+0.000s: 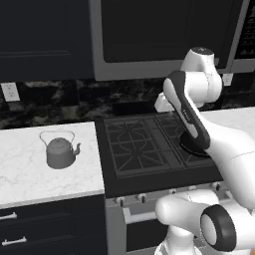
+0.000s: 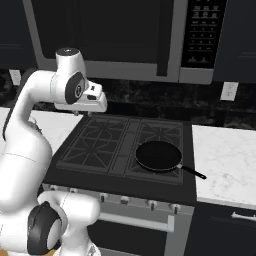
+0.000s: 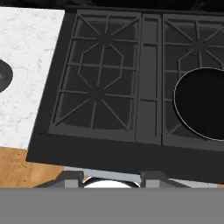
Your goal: Pick the kettle from the counter and place it on a stove burner. Then turn the burner on.
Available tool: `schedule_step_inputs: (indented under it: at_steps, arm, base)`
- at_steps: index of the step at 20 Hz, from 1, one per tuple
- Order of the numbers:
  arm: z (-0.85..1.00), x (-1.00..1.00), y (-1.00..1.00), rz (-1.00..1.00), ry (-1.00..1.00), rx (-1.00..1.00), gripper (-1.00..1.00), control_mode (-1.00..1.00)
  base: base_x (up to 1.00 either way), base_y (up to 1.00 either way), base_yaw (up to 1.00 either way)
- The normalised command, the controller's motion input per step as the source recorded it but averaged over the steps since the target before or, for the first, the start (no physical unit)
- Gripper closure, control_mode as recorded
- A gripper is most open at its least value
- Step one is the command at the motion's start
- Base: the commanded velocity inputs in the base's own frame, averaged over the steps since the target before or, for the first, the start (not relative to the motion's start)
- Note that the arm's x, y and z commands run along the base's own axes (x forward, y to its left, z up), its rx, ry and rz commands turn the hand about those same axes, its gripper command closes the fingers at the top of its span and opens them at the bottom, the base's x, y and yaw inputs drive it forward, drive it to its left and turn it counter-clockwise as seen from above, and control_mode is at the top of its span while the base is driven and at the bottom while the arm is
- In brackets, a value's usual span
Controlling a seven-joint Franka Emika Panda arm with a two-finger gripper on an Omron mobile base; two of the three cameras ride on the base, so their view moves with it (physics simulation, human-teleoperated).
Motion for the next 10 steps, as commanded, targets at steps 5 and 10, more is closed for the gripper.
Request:
schedule_step_inputs:
  at_steps: [5,10]
  arm:
    - [0.0,-0.35,0.26,0.01,-0.08,-0.04,-1.0,-1.0]
    - [0.0,-0.55,1.0,-0.01,-0.36,-0.04,-1.0,-1.0]
  base:
    - [0.0,0.0,0.0]
    - [0.0,0.0,0.0]
